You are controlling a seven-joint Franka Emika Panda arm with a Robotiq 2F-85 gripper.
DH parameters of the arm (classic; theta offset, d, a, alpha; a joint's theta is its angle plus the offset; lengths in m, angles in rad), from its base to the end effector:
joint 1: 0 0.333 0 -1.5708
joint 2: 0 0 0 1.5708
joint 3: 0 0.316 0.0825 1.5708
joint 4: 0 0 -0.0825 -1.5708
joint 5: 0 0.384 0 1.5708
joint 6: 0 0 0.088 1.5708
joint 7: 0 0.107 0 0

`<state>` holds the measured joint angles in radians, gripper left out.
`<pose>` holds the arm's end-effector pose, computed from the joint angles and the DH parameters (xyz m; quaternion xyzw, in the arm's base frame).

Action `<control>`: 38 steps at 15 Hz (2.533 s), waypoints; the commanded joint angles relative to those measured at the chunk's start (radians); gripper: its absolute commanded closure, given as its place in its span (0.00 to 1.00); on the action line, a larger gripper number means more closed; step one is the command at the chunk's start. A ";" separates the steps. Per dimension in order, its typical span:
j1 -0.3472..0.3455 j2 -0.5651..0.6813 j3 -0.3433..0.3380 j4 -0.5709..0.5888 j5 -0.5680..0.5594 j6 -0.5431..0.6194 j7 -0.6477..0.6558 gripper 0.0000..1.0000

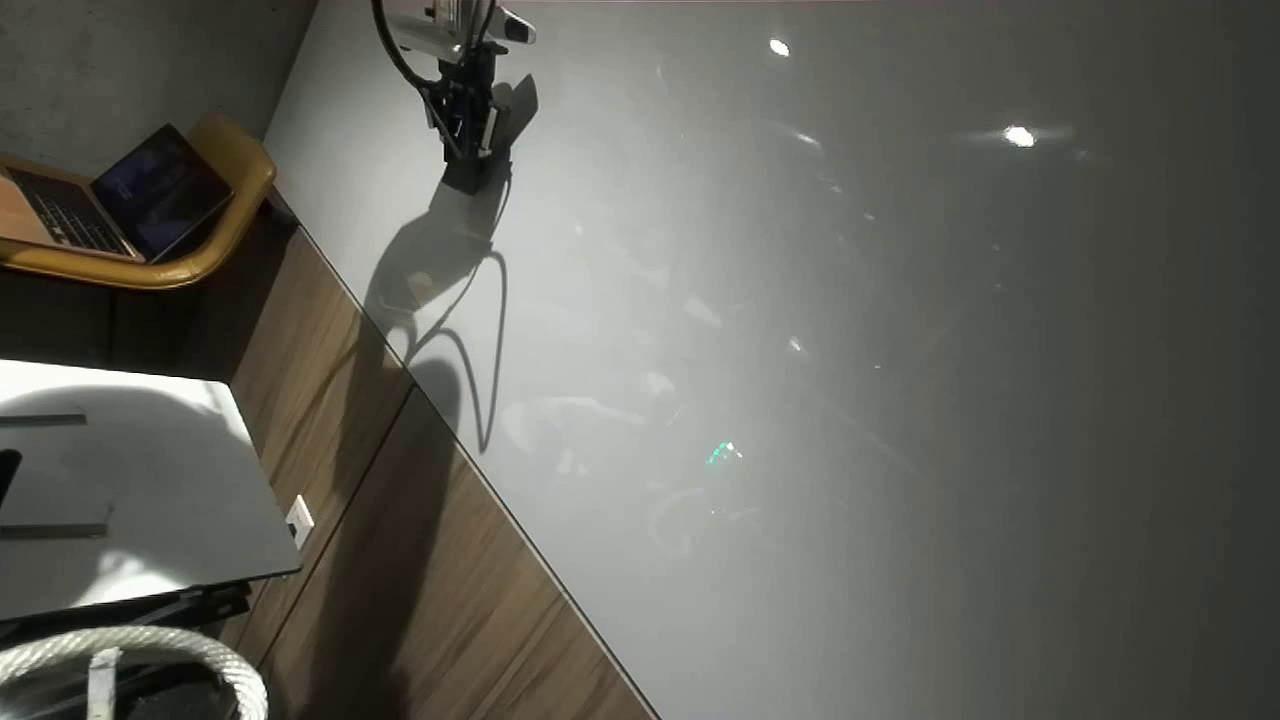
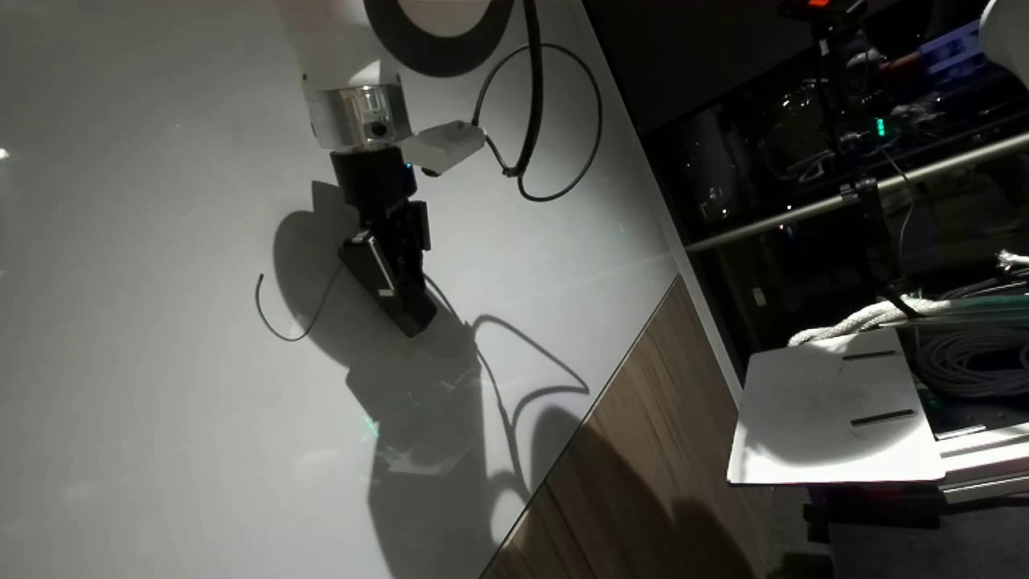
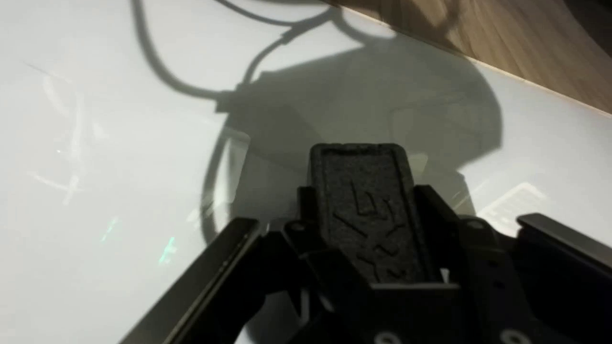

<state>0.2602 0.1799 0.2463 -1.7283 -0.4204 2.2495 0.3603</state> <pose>0.5754 0.2943 0.5136 0.9577 0.1659 0.2227 0.0753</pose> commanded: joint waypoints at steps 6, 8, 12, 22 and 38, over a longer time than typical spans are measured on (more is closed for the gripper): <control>0.241 0.326 -0.044 0.475 -0.072 -0.170 0.022 0.71; 0.289 0.379 -0.068 0.572 -0.086 -0.212 0.008 0.71; 0.308 0.444 -0.103 0.745 -0.114 -0.362 -0.049 0.71; 0.183 0.175 -0.165 0.479 -0.094 -0.447 -0.045 0.71; -0.045 -0.180 -0.142 -0.209 0.085 -0.161 0.122 0.71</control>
<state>0.2164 0.0603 0.0636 -1.8893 -0.3373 2.0627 0.4228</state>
